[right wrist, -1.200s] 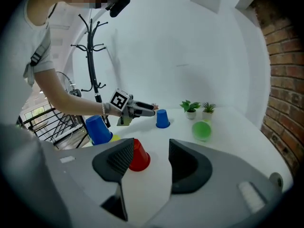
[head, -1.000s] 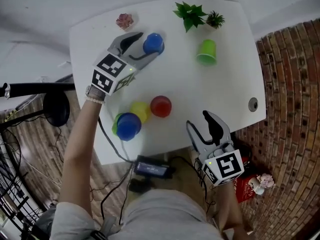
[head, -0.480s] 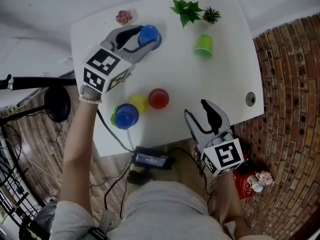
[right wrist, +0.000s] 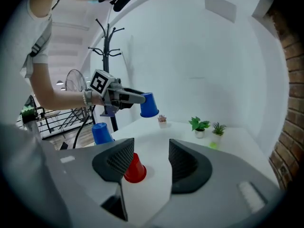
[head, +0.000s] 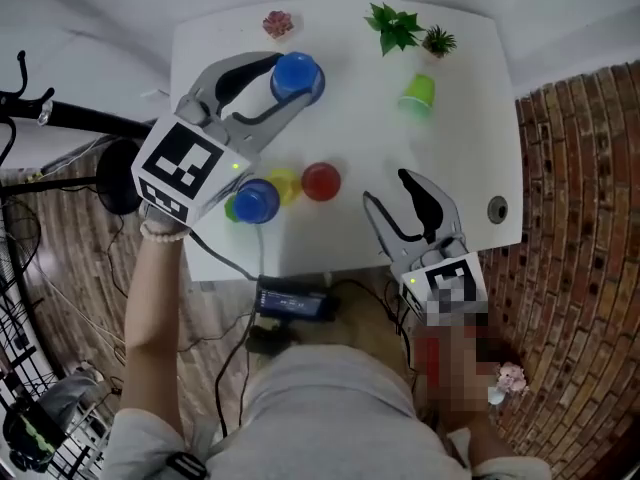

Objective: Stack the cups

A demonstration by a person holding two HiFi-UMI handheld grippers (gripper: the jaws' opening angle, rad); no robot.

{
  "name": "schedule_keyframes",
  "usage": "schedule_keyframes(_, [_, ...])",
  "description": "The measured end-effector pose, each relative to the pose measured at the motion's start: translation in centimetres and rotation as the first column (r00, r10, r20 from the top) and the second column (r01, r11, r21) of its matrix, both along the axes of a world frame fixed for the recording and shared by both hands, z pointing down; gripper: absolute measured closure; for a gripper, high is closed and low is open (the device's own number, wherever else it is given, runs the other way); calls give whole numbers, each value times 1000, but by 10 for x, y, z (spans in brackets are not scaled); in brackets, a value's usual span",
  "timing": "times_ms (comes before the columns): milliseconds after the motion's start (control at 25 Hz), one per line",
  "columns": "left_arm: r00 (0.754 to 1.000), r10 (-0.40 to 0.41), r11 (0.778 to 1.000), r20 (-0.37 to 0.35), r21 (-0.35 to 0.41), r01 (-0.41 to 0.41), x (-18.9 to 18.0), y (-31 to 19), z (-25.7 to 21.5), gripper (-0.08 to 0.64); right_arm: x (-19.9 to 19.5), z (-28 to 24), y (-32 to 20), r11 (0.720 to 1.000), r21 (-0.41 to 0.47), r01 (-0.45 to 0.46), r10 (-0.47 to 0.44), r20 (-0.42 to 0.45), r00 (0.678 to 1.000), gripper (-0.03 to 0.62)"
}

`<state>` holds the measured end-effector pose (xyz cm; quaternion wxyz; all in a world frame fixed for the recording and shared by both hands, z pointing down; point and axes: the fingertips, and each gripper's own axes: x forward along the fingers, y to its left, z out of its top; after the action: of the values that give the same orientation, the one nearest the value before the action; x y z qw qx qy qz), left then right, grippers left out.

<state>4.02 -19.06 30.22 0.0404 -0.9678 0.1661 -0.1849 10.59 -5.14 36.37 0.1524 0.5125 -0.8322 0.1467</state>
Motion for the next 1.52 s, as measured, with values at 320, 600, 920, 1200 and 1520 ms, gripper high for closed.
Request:
schedule_keyframes(320, [972, -233, 972, -26, 21, 234, -24, 31, -40, 350, -14, -24, -9, 988, 71, 139, -139, -15, 990, 376])
schedule_keyframes(600, [893, -449, 889, -45, 74, 451, -30, 68, -60, 348, -6, -26, -7, 974, 74, 214, -214, -9, 977, 376])
schedule_keyframes(920, [859, -510, 860, -41, 16, 511, -16, 108, -37, 348, -31, -37, 2, 902, 126, 413, -403, -97, 910, 344])
schedule_keyframes(1200, [854, -518, 854, -42, -67, 515, -17, 124, -24, 348, -71, -32, 3, 858, 157, 490, -488, -53, 871, 322])
schedule_keyframes(1520, [873, -485, 871, -44, -117, 478, -17, 133, -11, 345, -92, -29, 0, 834, 190, 519, -522, -35, 852, 342])
